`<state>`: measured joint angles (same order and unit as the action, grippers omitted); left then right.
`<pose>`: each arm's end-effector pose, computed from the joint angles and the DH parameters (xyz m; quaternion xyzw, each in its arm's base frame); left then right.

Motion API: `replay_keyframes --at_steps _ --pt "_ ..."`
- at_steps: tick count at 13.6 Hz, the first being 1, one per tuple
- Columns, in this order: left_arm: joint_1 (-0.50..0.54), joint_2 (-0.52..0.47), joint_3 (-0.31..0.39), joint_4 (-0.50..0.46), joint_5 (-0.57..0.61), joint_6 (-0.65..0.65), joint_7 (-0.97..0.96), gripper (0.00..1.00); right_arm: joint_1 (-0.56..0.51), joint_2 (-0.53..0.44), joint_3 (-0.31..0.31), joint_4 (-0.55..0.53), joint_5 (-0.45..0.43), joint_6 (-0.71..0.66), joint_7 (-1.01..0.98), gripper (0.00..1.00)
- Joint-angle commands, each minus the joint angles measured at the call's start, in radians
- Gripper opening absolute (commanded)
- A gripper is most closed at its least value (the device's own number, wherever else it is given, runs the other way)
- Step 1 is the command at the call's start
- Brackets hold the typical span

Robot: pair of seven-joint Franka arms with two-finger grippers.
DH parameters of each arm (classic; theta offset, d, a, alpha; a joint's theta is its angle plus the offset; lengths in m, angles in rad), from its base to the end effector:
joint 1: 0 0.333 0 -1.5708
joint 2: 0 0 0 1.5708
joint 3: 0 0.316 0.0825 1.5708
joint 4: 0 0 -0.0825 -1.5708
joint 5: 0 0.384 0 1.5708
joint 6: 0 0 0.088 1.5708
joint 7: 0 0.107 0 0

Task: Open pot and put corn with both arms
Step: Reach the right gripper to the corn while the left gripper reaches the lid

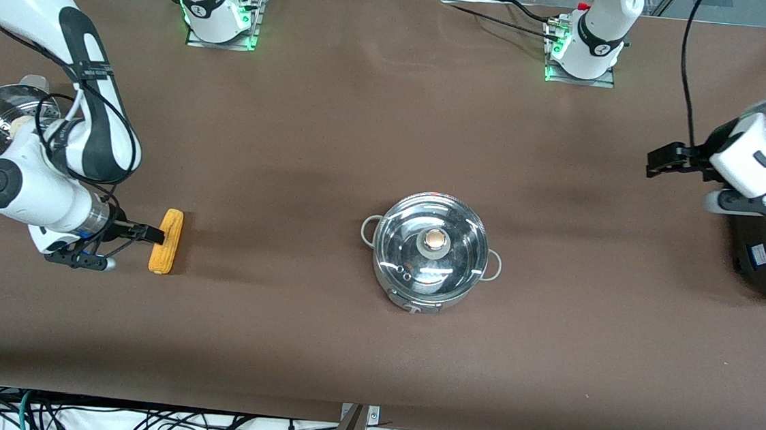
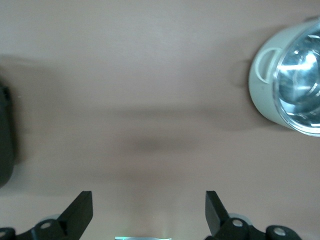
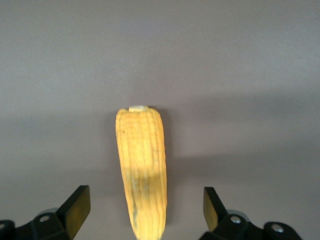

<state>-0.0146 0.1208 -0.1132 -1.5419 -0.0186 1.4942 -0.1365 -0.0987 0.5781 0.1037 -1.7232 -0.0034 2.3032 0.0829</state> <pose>0.5740 -0.0722 0.5639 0.9963 0.0042 -0.0851 0.0049 0.6712 -0.0034 0.2527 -0.9986 0.0462 -0.0012 0.0271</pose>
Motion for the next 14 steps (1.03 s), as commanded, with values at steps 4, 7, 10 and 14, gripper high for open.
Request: replay_keyframes --at_steps 4,7,10,14 --pt "-0.074 0.098 -0.101 0.026 -0.057 0.196 -0.266 0.99 0.03 0.0 0.002 -0.091 -0.012 0.175 -0.011 1.0" --pt "-0.154 0.186 -0.103 0.063 -0.06 0.236 -0.359 0.98 0.03 0.013 0.002 -0.11 -0.012 0.223 -0.012 1.0" --pt "-0.261 0.317 -0.099 0.182 -0.055 0.274 -0.535 0.98 0.03 0.013 0.002 -0.177 -0.012 0.333 -0.041 1.0" --pt "-0.338 0.413 -0.092 0.238 -0.034 0.345 -0.603 0.98 0.025 0.013 0.002 -0.203 -0.012 0.344 -0.046 1.0"
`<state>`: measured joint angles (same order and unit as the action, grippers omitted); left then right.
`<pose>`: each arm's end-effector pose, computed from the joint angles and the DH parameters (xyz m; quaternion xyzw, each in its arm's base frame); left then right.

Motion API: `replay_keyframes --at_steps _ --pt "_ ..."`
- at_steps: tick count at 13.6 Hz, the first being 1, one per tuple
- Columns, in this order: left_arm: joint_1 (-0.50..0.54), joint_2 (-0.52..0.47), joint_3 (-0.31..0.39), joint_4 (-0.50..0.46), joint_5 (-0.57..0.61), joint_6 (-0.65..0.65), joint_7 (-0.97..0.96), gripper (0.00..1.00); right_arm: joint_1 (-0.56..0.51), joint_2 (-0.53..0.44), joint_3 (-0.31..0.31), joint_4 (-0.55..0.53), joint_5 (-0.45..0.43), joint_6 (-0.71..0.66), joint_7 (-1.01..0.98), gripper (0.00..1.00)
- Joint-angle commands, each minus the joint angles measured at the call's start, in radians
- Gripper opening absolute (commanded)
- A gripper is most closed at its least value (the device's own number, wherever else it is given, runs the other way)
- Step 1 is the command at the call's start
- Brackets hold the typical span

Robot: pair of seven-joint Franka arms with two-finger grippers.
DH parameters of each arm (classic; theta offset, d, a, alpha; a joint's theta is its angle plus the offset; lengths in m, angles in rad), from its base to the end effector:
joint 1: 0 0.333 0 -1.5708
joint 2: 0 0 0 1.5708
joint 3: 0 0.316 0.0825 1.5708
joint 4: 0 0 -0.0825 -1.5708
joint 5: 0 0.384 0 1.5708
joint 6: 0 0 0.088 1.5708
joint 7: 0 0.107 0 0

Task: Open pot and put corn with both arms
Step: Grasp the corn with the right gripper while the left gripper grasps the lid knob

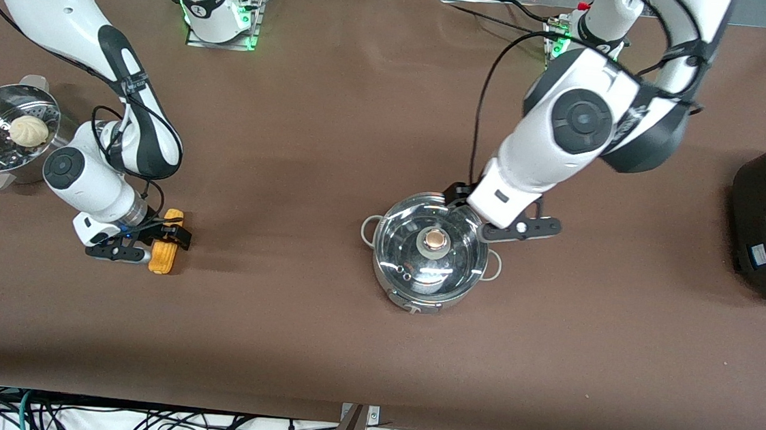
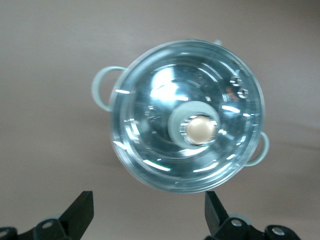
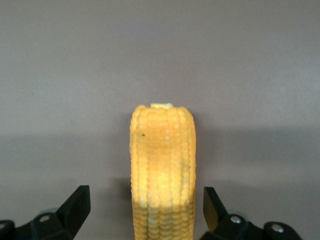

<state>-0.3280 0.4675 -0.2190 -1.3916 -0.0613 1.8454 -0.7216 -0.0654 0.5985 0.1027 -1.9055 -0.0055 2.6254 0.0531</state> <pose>0.6033 -0.3415 0.4464 0.9912 0.1065 -0.0477 0.0623 0.6414 0.0207 0.1944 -0.9976 0.0162 -0.0609 0.0296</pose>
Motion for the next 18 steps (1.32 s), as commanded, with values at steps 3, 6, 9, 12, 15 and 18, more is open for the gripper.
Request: replay_keyframes --at_steps 3,6,9,12,15,18 --pt "-0.068 0.144 0.007 0.146 0.107 0.018 -0.007 0.99 -0.014 -0.008 0.002 -0.021 -0.01 0.022 -0.035 1.0" --pt "-0.091 0.186 0.01 0.148 0.11 0.083 -0.007 0.99 -0.042 -0.002 0.002 -0.02 -0.01 0.022 -0.117 0.51" --pt "-0.103 0.211 0.012 0.148 0.148 0.1 -0.007 0.99 -0.048 -0.002 0.002 -0.017 -0.01 0.016 -0.139 0.07" --pt "-0.105 0.212 0.012 0.143 0.17 0.1 -0.004 0.99 -0.048 -0.002 0.002 -0.017 -0.01 0.015 -0.139 0.0" --pt "-0.106 0.224 0.012 0.143 0.173 0.107 0.023 0.99 -0.044 -0.011 0.008 0.005 -0.004 -0.048 -0.134 0.0" --pt "-0.111 0.233 0.015 0.141 0.173 0.143 0.044 0.99 -0.042 -0.016 0.031 0.121 -0.001 -0.23 -0.133 0.0"
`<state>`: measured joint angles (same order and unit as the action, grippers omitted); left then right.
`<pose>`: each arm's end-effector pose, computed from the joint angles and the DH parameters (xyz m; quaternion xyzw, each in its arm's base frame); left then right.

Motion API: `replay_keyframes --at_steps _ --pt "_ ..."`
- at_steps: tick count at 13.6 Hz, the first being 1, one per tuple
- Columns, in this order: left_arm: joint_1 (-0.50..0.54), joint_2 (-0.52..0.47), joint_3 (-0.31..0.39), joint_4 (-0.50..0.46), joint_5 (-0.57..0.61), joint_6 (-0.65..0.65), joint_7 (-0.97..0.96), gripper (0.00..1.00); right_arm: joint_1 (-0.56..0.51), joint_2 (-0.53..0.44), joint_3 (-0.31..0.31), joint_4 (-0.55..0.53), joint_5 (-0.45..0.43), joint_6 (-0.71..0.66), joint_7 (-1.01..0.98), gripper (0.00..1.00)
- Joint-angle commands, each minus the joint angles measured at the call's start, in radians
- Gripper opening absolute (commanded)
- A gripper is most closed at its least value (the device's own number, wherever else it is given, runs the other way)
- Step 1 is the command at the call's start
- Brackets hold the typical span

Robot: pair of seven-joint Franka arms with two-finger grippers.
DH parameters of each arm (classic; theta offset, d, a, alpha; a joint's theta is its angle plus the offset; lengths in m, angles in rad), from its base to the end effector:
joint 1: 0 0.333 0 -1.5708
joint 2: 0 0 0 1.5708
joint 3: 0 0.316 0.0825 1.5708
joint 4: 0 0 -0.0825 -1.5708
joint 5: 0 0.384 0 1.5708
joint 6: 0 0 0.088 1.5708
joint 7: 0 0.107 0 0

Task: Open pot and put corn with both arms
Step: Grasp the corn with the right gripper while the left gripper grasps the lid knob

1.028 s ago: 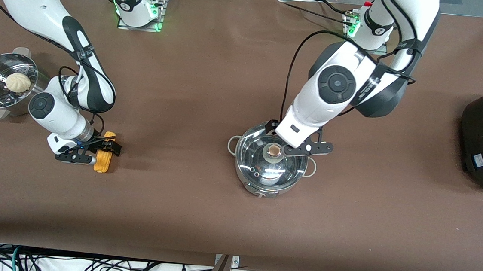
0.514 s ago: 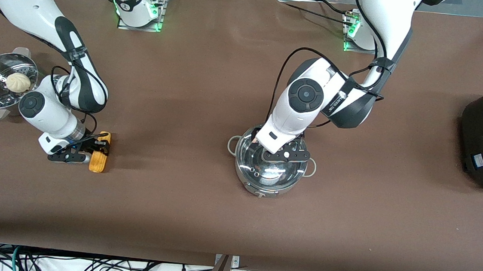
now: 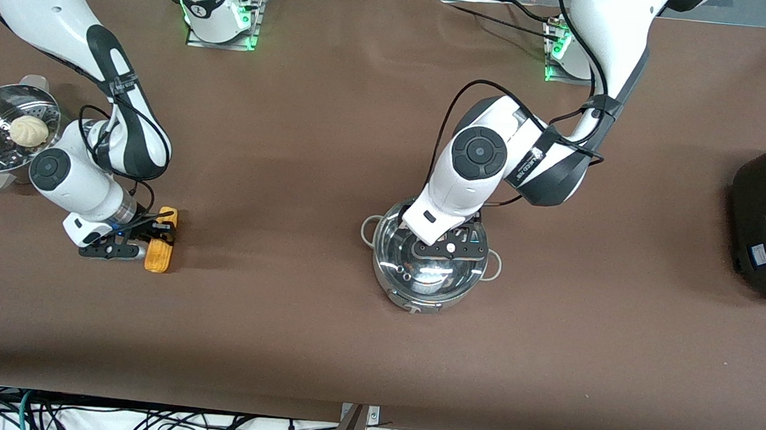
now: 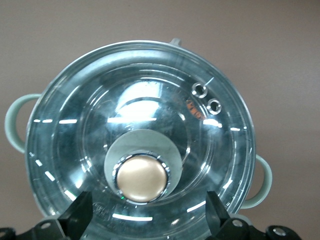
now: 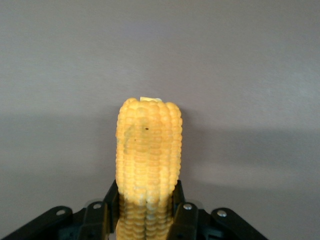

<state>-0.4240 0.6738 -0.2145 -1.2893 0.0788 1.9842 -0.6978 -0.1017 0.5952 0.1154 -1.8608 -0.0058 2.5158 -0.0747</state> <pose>0.6170 -0.4051 0.3604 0.9987 0.0384 -0.0045 0.0345 0.6471 0.0045 0.2041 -0.9984 -0.0356 -0.0327 0.0292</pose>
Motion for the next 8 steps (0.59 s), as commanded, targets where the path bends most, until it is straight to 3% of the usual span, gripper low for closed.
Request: replay_keyframes --at_steps 1,8 --pt "-0.016 0.03 0.012 0.039 0.033 0.005 0.021 0.99 -0.006 -0.014 0.026 0.121 0.004 -0.196 -0.005 0.0" --pt "-0.021 0.047 0.024 0.038 0.067 0.007 0.041 0.96 0.004 -0.02 0.075 0.451 0.006 -0.633 -0.004 0.0"
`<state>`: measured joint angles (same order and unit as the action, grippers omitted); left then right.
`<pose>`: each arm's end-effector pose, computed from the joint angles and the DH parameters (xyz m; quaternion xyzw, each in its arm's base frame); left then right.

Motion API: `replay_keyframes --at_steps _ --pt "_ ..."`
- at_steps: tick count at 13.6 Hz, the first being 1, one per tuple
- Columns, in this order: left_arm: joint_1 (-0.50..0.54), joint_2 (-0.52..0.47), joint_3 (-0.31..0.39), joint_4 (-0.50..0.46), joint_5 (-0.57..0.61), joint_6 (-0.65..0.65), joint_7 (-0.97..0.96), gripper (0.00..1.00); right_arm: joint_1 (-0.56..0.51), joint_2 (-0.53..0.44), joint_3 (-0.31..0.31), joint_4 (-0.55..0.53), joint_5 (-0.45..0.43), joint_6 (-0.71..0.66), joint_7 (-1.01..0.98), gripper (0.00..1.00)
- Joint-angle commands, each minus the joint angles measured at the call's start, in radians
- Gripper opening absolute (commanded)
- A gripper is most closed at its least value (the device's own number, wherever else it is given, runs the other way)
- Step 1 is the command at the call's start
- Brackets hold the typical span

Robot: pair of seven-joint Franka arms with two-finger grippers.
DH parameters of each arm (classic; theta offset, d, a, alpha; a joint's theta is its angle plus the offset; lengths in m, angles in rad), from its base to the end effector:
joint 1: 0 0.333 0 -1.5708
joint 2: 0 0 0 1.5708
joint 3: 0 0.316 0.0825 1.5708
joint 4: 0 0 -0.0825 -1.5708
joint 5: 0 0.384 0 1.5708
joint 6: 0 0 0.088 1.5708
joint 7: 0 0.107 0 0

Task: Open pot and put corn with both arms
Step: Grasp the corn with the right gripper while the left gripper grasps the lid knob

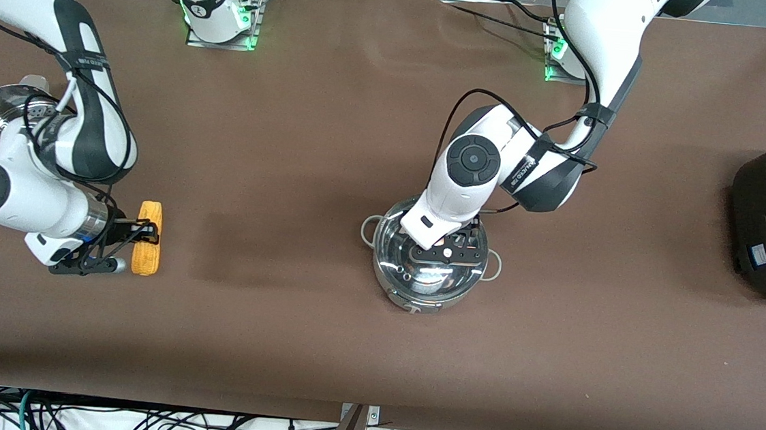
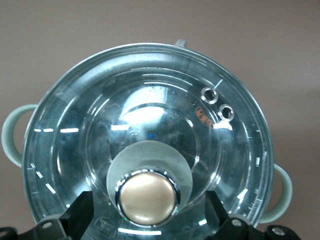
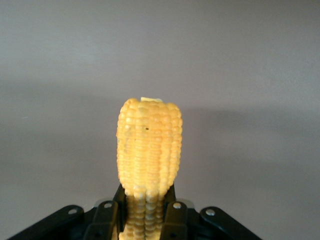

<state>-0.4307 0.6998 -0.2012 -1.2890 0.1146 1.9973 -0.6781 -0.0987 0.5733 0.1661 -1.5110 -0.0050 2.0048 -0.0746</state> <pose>0.6213 -0.4022 0.3417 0.9996 0.0237 0.0015 0.0161 0.6944 0.0288 0.3277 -0.9966 -0.0606 0.0358 0.0432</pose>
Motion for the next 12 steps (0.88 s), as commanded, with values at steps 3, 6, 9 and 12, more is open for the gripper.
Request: replay_keyframes --at_steps 3,6,9,12 --pt "-0.014 0.021 0.02 0.045 0.03 -0.006 0.025 0.94 -0.001 0.002 0.039 0.215 0.003 -0.257 -0.004 0.0" --pt "-0.016 0.02 0.023 0.046 0.028 -0.006 0.025 0.92 0.004 0.002 0.041 0.293 0.003 -0.336 -0.004 0.0" --pt "-0.022 0.02 0.029 0.046 0.028 -0.006 0.023 0.88 0.019 0.002 0.049 0.328 0.005 -0.38 -0.004 0.0" --pt "-0.022 0.02 0.029 0.046 0.028 -0.006 0.025 0.81 0.065 0.002 0.046 0.42 0.003 -0.463 -0.002 0.0"
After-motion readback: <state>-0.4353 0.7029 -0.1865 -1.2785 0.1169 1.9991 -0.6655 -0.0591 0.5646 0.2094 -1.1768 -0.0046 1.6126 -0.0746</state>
